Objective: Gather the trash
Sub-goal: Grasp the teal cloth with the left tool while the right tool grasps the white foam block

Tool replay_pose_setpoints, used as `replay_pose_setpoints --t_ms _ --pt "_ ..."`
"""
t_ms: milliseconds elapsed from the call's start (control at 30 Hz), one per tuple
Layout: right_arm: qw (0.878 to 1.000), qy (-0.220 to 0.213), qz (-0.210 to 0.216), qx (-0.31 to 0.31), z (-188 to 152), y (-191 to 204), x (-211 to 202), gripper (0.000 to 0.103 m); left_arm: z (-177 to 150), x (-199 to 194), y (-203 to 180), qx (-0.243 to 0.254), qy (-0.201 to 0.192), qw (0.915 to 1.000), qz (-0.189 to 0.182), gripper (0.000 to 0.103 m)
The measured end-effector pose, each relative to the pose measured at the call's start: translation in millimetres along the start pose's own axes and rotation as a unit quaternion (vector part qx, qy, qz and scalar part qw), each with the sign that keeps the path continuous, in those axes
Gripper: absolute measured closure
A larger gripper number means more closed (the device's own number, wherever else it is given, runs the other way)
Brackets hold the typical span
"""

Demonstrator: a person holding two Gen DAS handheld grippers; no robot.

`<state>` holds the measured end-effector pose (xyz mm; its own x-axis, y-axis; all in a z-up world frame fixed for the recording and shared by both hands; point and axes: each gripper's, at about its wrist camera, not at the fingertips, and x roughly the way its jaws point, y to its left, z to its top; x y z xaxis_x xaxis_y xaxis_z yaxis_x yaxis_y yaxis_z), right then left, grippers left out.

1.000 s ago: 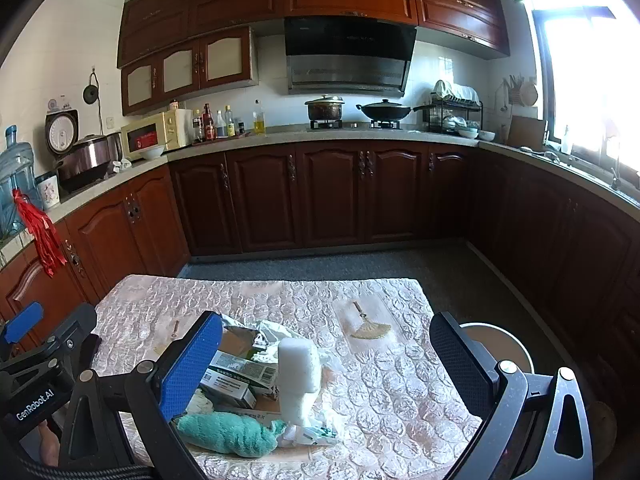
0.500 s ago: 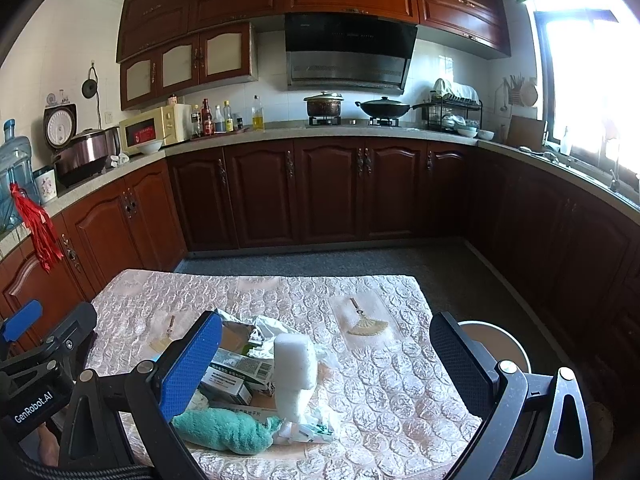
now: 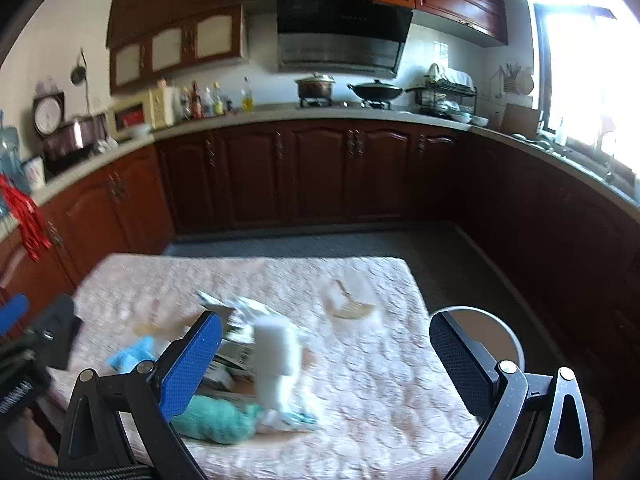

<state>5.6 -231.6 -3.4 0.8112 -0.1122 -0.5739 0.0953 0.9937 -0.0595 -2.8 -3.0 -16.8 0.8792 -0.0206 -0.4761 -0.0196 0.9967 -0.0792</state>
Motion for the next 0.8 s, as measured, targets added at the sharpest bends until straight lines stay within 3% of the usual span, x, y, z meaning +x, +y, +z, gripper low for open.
replay_pose_setpoints --t_ms 267,433,600,800 --pt "0.996 0.081 -0.012 -0.043 -15 -4 43 0.000 -9 27 12 0.014 0.037 0.9992 -0.003 0.000" --pt "0.992 0.118 0.038 -0.021 -22 -8 61 0.000 -17 47 28 0.020 0.069 0.9974 -0.002 0.000" --pt "0.982 0.182 0.056 -0.013 -23 -8 85 0.000 -27 61 36 0.011 0.106 0.9939 -0.027 0.000" --pt "0.977 0.180 0.106 0.034 -23 -18 94 0.000 -42 68 23 0.034 0.140 0.9860 -0.085 0.001"
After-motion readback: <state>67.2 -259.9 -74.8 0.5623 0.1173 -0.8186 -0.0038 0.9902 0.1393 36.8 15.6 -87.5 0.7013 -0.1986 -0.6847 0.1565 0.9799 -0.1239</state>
